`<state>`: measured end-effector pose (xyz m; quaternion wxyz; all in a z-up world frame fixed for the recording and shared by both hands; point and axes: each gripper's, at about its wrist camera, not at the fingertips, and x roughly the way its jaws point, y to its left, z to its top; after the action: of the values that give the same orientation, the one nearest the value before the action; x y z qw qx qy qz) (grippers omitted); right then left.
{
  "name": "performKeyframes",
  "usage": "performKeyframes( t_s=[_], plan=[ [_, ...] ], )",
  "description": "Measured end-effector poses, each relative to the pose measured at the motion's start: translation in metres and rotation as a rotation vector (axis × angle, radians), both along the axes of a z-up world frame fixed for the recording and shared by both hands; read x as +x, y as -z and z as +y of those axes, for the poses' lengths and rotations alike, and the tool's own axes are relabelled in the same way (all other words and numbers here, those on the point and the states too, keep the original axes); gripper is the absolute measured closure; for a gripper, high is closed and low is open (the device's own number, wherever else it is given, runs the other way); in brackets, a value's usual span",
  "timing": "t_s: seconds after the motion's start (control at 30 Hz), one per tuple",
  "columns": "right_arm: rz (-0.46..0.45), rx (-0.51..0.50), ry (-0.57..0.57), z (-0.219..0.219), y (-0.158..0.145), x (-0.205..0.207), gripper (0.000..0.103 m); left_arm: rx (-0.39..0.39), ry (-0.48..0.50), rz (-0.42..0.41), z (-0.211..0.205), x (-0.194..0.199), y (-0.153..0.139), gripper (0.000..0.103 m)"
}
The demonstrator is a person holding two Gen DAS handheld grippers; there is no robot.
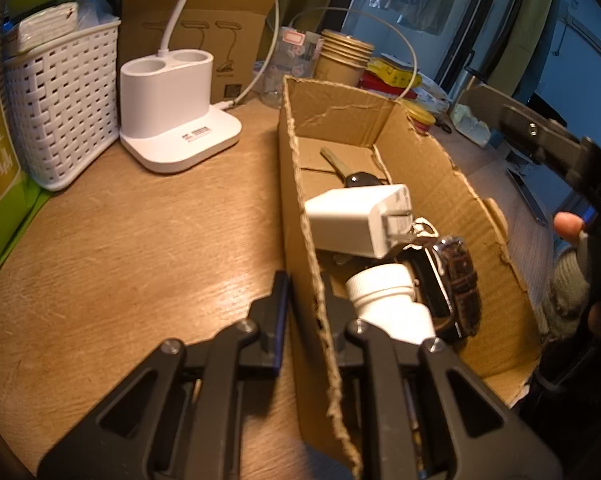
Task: Organize rigid objects
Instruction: 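Lower the charger into the box, open the right gripper and withdraw, then move the open right gripper to the white earbud case and grasp it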
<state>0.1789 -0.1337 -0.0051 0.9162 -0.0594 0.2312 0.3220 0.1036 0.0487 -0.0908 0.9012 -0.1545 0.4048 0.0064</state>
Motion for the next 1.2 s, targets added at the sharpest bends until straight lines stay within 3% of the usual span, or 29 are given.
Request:
performKeyframes(
  t_s=[0.43, 0.83, 1.03, 1.2],
  plan=[
    [0.004, 0.063, 0.155, -0.042, -0.003, 0.007, 0.027, 0.0, 0.0, 0.0, -0.001, 0.0, 0.001, 0.088],
    [0.012, -0.001, 0.287, -0.069, 0.01, 0.026, 0.027, 0.001, 0.0, 0.0, -0.001, 0.0, 0.001, 0.088],
    [0.058, -0.039, 0.306, -0.071, 0.024, 0.038, 0.027, 0.001, 0.0, -0.001, -0.001, 0.0, 0.001, 0.088],
    [0.127, -0.095, 0.24, -0.057, 0.043, 0.047, 0.027, 0.001, 0.0, -0.001, -0.001, 0.0, 0.001, 0.088]
  ],
)
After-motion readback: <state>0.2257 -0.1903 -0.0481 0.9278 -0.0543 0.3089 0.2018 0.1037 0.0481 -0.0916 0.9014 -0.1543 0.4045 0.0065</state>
